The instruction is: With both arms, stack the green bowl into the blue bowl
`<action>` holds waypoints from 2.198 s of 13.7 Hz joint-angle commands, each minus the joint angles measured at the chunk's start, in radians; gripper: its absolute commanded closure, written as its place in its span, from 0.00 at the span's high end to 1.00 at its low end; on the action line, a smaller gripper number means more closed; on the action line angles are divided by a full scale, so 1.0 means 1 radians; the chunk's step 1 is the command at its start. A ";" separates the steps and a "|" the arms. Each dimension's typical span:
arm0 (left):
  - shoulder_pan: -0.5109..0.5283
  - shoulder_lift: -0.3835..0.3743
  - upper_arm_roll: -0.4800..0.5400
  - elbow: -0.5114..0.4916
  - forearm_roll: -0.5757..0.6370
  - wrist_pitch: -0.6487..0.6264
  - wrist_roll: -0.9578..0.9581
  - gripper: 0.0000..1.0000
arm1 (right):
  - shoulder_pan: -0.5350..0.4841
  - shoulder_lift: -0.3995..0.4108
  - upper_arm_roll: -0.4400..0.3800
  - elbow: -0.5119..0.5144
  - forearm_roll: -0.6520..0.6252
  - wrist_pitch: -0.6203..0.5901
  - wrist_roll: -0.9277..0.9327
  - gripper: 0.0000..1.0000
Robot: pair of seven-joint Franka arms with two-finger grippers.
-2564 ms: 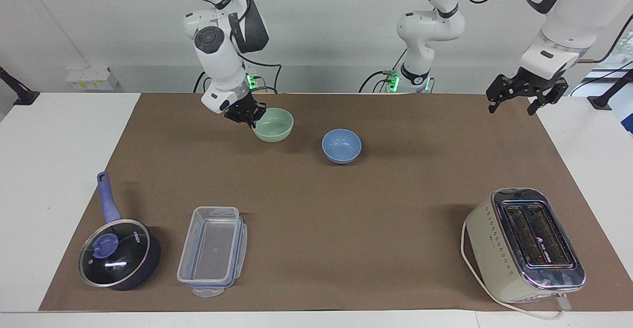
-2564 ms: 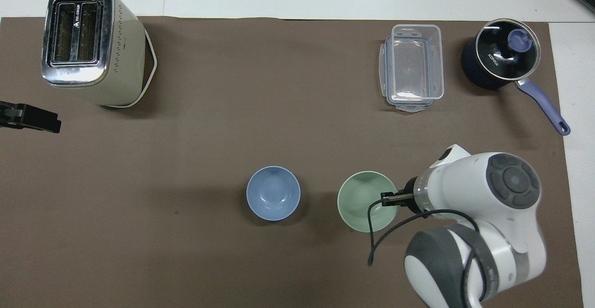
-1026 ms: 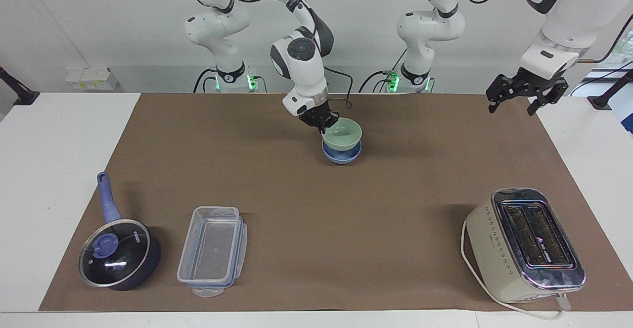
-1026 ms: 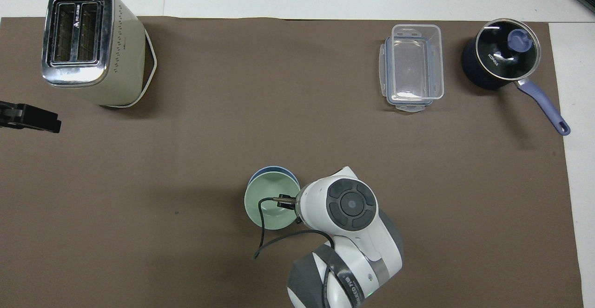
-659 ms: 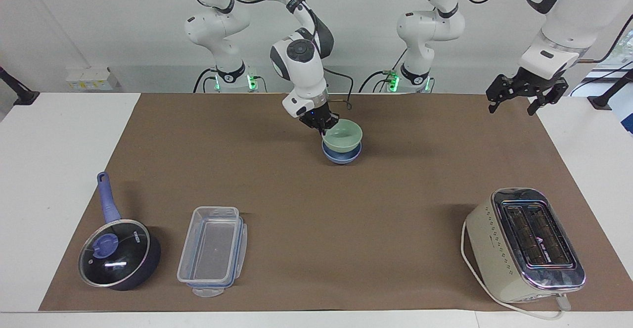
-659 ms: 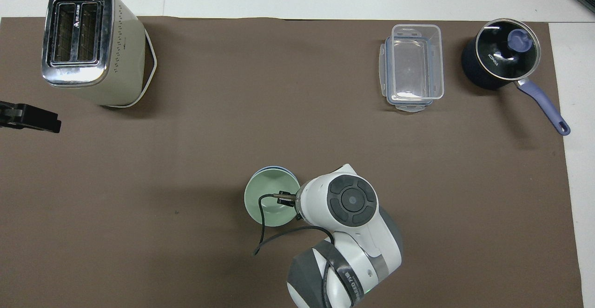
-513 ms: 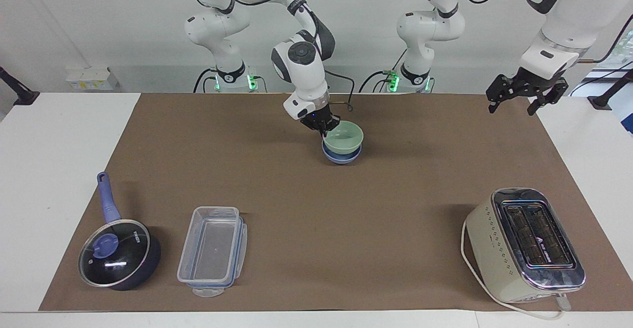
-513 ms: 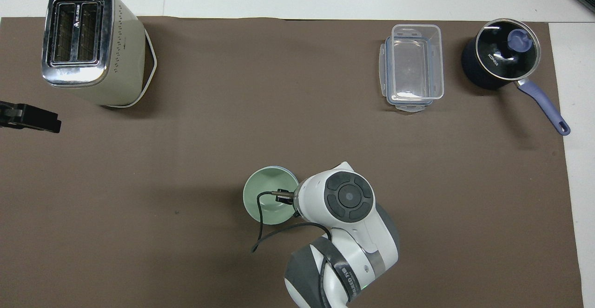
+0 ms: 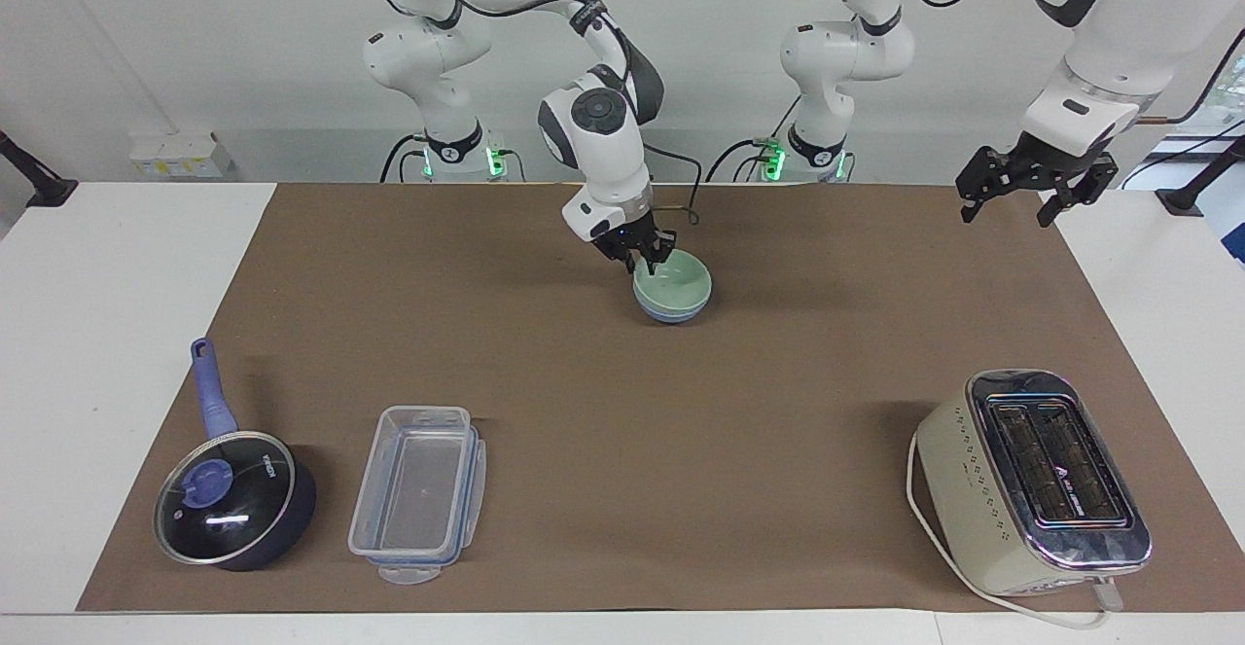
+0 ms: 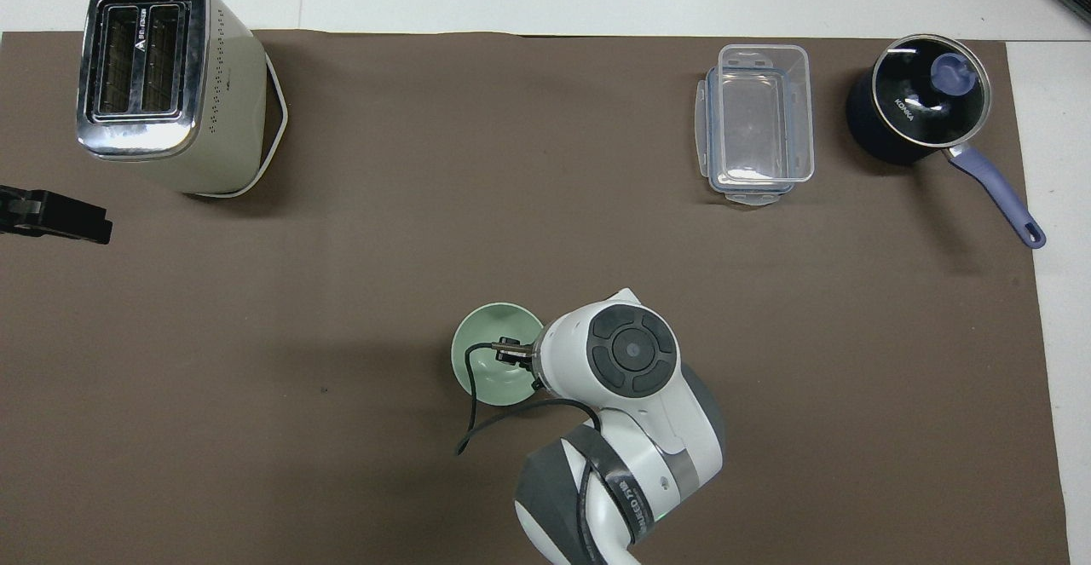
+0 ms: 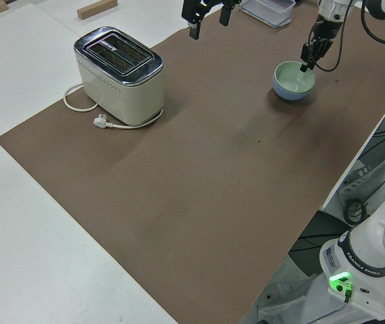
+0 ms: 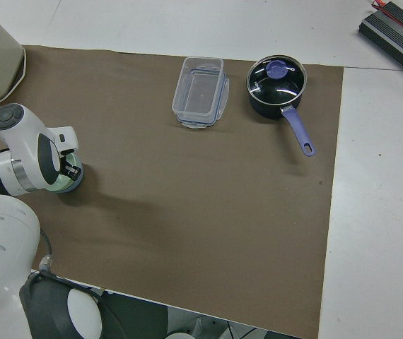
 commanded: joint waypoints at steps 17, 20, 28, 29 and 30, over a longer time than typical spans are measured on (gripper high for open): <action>0.015 -0.003 -0.011 0.006 0.014 -0.013 -0.002 1.00 | -0.596 -0.297 -0.009 0.263 -0.170 -0.502 -0.522 1.00; 0.015 -0.003 -0.011 0.006 0.016 -0.013 -0.002 1.00 | -0.633 -0.251 -0.009 0.381 -0.196 -0.561 -0.524 1.00; 0.015 -0.003 -0.011 0.006 0.014 -0.014 -0.002 1.00 | -0.672 -0.223 -0.014 0.547 -0.219 -0.791 -0.525 1.00; 0.015 -0.003 -0.011 0.006 0.014 -0.013 -0.002 1.00 | -0.675 -0.222 -0.014 0.562 -0.224 -0.815 -0.527 1.00; 0.015 -0.003 -0.011 0.006 0.014 -0.014 -0.002 1.00 | -0.676 -0.222 -0.015 0.564 -0.224 -0.816 -0.530 1.00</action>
